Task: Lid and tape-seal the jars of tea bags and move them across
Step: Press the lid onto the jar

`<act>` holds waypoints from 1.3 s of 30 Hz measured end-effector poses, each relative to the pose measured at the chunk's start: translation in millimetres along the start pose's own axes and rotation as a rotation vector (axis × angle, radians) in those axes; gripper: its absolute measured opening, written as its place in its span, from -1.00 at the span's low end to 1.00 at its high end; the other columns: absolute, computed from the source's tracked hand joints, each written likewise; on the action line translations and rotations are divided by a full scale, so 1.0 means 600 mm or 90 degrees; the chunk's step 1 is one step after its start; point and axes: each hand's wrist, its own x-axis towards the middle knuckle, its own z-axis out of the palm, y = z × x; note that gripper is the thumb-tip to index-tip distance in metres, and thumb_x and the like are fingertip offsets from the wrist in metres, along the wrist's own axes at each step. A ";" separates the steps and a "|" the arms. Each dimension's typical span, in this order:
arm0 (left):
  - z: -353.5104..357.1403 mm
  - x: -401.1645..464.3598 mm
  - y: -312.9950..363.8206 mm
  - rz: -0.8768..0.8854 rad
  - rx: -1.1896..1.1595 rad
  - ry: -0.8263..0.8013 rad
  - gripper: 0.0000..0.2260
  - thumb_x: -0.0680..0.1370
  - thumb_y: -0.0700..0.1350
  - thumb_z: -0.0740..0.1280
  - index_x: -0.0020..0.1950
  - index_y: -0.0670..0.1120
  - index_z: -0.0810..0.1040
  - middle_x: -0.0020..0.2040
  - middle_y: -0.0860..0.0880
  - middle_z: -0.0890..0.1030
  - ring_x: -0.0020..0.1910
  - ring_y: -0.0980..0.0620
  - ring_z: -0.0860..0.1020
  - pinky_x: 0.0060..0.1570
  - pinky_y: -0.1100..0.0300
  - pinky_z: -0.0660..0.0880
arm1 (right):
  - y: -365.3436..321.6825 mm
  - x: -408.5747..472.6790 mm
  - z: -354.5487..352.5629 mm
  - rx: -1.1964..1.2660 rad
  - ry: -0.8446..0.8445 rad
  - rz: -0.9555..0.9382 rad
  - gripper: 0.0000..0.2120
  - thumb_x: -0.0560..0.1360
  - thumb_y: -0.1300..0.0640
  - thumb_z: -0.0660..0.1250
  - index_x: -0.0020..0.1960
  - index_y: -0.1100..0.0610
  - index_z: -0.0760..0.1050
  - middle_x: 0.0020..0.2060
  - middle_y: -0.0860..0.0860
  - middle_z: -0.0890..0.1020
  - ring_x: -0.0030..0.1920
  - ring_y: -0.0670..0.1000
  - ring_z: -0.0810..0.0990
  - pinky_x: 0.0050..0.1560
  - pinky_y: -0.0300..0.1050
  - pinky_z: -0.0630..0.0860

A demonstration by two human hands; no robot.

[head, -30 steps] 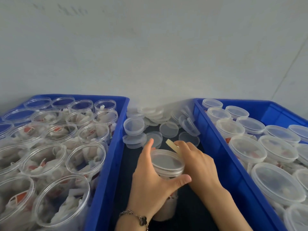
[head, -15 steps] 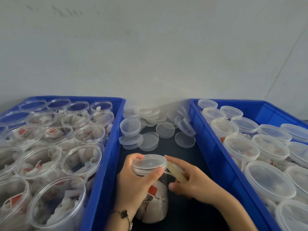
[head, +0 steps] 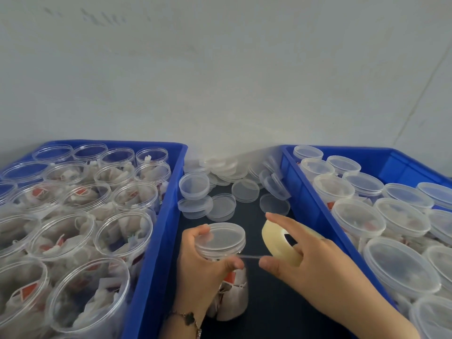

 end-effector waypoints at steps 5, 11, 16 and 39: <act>0.003 0.003 0.010 0.001 -0.024 -0.019 -0.10 -0.20 0.58 0.32 0.01 0.15 0.32 0.02 0.16 0.46 -0.03 0.38 0.49 -0.18 0.55 0.40 | 0.039 0.047 0.030 -0.021 0.026 0.049 -0.24 0.18 -0.58 -0.01 0.35 -0.42 -0.03 -0.08 -0.24 0.45 -0.09 -0.14 0.51 -0.05 -0.15 0.55; 0.003 0.006 0.013 -0.011 -0.043 -0.024 -0.44 0.11 0.18 0.50 0.01 0.09 0.38 -0.02 0.11 0.51 -0.12 0.40 0.52 -0.27 0.49 0.47 | 0.055 0.092 0.048 0.026 0.006 0.020 -0.09 0.05 -0.69 -0.05 0.35 -0.39 0.12 -0.22 -0.29 0.37 -0.14 -0.16 0.47 -0.08 -0.12 0.54; -0.002 0.006 0.015 -0.011 -0.049 -0.041 -0.42 0.16 0.23 0.56 0.04 0.07 0.42 0.03 0.10 0.54 -0.09 0.33 0.54 -0.21 0.40 0.49 | 0.047 0.117 0.057 0.145 -0.114 0.014 -0.09 0.00 -0.61 0.14 0.31 -0.34 0.29 -0.15 -0.20 0.57 -0.21 -0.17 0.62 -0.18 -0.25 0.54; -0.024 0.016 0.089 0.000 0.586 -0.274 -0.03 0.07 0.55 0.22 0.43 0.24 0.14 0.09 0.25 0.19 0.15 0.18 0.26 -0.10 0.20 0.33 | 0.059 0.070 0.041 0.212 -0.237 -0.067 -0.30 0.34 0.15 0.48 0.23 -0.42 0.25 -0.04 -0.12 0.61 -0.03 -0.12 0.61 0.05 -0.12 0.58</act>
